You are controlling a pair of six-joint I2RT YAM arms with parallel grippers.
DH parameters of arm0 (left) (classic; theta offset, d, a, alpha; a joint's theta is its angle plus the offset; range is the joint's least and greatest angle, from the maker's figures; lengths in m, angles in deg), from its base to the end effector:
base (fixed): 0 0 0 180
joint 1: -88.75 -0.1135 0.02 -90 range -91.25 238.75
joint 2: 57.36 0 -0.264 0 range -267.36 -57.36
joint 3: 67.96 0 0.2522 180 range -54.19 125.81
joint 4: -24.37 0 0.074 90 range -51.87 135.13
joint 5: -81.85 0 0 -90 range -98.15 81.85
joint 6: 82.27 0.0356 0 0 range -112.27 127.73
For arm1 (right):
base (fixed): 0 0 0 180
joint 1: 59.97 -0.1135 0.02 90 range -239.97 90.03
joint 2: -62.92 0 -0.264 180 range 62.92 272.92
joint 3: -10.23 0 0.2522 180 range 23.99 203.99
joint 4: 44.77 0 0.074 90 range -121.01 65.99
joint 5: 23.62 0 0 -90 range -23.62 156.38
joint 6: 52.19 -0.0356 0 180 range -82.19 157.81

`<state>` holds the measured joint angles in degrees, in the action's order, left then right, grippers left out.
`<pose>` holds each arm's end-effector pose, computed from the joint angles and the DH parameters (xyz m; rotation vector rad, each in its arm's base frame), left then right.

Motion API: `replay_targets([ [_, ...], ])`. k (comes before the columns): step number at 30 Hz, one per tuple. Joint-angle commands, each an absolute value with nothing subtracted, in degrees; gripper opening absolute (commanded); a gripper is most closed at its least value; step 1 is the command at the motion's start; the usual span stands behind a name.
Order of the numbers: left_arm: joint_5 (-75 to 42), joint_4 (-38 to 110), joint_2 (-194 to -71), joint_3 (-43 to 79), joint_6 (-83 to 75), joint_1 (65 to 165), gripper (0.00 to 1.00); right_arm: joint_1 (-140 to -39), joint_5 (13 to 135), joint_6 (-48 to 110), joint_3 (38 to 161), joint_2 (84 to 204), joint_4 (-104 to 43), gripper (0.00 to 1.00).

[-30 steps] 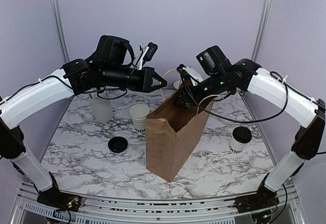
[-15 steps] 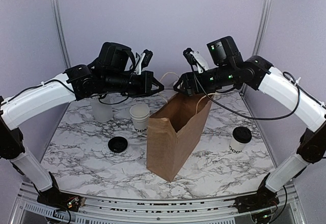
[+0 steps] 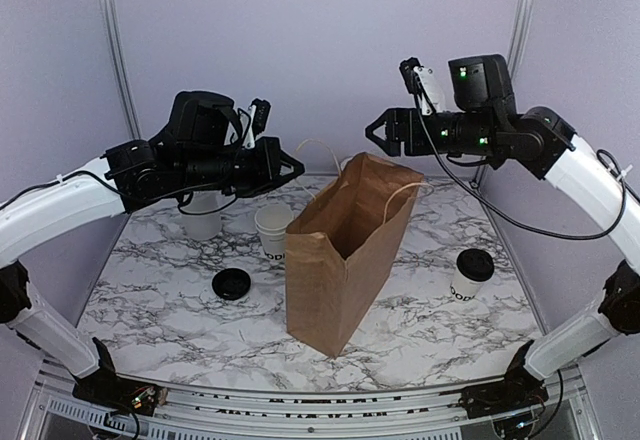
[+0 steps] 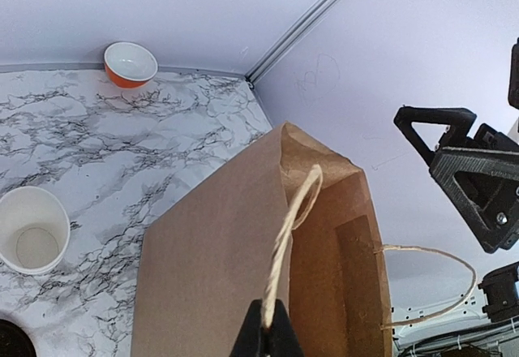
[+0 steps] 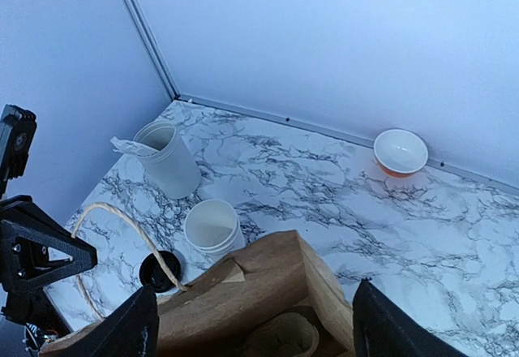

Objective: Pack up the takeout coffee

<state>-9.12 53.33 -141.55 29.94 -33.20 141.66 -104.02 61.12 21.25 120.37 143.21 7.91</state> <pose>0.2070 -0.2748 0.4071 0.2217 1.9890 -1.1281 0.2144 0.2028 0.4568 -0.4192 1.9726 0.5955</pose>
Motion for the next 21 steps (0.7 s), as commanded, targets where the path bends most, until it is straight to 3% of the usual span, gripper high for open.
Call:
replay_targets([
  [1, -6.0, 51.0, -138.8, 27.9, -35.6, 142.6, 0.00, -103.8, 55.3, 19.5, 119.7, 140.8, 6.9, 0.79],
  [21, 3.8, 50.0, -131.7, 20.9, -40.8, 148.0, 0.00, -101.8, 43.3, 11.1, 107.4, 131.3, 20.1, 0.80],
])
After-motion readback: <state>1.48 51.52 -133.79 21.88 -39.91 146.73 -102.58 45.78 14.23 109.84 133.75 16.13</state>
